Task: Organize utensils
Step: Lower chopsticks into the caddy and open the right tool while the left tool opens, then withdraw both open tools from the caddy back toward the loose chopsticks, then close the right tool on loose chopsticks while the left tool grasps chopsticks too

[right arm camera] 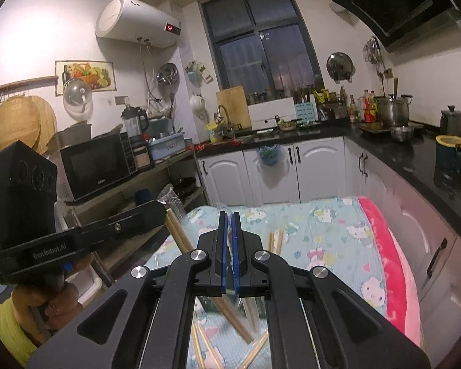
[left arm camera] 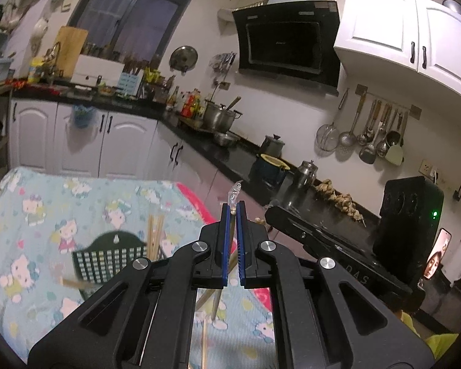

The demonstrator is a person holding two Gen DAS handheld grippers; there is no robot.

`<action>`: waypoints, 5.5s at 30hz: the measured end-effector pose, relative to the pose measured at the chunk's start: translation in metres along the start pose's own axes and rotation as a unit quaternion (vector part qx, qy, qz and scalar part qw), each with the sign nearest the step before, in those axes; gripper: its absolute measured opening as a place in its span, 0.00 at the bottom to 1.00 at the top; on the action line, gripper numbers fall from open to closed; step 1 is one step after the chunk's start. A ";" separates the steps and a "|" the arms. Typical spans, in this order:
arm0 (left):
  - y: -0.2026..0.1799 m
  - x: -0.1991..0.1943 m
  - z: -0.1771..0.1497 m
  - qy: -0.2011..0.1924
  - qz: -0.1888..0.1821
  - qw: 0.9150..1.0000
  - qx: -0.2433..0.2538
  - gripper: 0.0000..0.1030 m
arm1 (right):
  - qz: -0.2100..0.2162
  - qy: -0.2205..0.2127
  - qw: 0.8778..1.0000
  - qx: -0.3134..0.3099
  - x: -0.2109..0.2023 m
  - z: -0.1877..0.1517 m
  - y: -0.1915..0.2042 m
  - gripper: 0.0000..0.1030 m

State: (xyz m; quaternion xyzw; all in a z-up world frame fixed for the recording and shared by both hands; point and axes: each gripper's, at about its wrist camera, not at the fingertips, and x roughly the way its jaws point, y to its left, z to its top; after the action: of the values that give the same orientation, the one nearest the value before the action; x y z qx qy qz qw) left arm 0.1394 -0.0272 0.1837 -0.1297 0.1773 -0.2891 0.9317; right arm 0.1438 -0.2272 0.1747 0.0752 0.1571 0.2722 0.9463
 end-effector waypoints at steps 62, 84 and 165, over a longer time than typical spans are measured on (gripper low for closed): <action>0.110 0.058 0.003 0.015 0.164 0.986 -0.023 0.48 | -0.053 0.056 0.996 0.037 0.128 -0.004 -0.042 0.52; 0.082 -0.025 -0.042 0.005 0.148 0.987 -0.067 0.90 | -0.043 0.040 0.998 0.015 0.034 -0.041 -0.022 0.77; 0.133 0.002 -0.210 0.193 0.201 0.950 -0.139 0.77 | -0.060 0.213 0.974 -0.040 0.063 -0.168 -0.013 0.79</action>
State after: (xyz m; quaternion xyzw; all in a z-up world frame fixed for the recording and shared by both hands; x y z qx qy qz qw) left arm 0.1209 0.0485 -0.0520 -0.1609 0.4146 -0.0878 0.8914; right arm 0.1442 -0.1944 -0.0019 -0.0322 0.3486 0.2304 0.9080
